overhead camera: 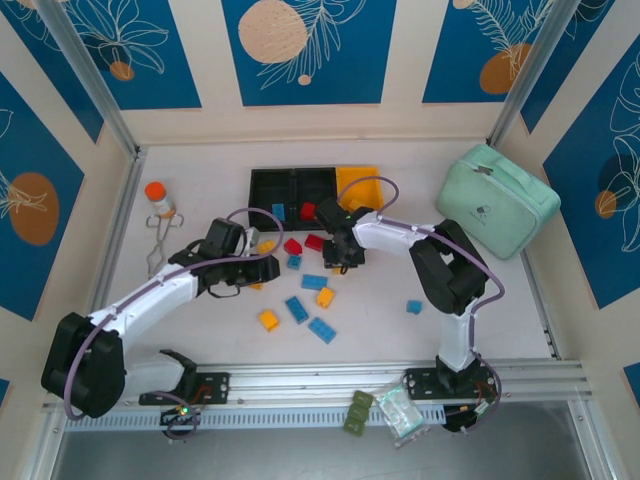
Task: Sort the legos into containers by color
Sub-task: Pick up the lego from the center of the table, then place the lego in the container.
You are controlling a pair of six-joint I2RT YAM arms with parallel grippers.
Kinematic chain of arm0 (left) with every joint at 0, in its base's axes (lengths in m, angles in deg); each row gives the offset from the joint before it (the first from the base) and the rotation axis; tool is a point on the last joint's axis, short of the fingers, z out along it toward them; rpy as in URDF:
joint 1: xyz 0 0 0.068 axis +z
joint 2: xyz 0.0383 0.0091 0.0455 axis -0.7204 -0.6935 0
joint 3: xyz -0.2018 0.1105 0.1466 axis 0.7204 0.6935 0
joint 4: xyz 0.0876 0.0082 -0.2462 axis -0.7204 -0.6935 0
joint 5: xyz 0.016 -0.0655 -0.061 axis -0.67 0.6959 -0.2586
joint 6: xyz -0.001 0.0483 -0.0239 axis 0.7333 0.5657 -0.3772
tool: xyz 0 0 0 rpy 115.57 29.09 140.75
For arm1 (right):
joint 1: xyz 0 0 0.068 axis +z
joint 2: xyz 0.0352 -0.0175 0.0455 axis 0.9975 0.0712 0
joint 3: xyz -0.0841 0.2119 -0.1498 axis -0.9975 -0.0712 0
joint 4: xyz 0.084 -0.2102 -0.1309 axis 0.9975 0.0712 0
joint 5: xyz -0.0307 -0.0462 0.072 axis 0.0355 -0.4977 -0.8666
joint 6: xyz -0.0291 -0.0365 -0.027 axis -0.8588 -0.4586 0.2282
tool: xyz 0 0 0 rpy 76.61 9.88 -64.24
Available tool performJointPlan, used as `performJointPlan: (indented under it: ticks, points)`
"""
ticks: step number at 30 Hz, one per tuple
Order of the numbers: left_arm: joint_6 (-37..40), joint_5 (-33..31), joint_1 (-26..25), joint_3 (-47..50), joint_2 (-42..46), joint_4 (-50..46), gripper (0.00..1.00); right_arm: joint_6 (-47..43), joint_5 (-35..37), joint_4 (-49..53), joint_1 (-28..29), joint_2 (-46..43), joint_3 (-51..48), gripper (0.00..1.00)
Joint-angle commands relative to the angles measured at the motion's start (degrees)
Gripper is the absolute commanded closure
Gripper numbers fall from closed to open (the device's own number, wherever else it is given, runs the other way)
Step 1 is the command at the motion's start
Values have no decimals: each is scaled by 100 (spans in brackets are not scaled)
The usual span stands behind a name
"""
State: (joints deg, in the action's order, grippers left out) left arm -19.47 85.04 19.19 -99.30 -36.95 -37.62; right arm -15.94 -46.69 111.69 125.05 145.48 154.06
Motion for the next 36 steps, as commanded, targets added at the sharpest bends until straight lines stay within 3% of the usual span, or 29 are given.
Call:
performJointPlan:
  ticks: [1, 9, 17, 27, 36]
  points:
    - [-90, 99, -79, 68, -55, 154, 42, -68, 15, 250, 33, -97, 113, 68]
    - [-140, 158, -167, 6, -175, 373, 42, -279, 265, 522, -25, -733, 262, 68]
    - [-266, 262, -403, -228, -451, 669, 42, -640, 336, 710, -575, -934, 831, 68]
    - [-296, 174, -701, -345, -626, 737, 41, -766, 201, 952, -1406, 93, 2308, 67]
    - [-252, 132, -773, -403, -517, 838, 41, -798, 340, 1394, -1709, 1430, 3969, 67]
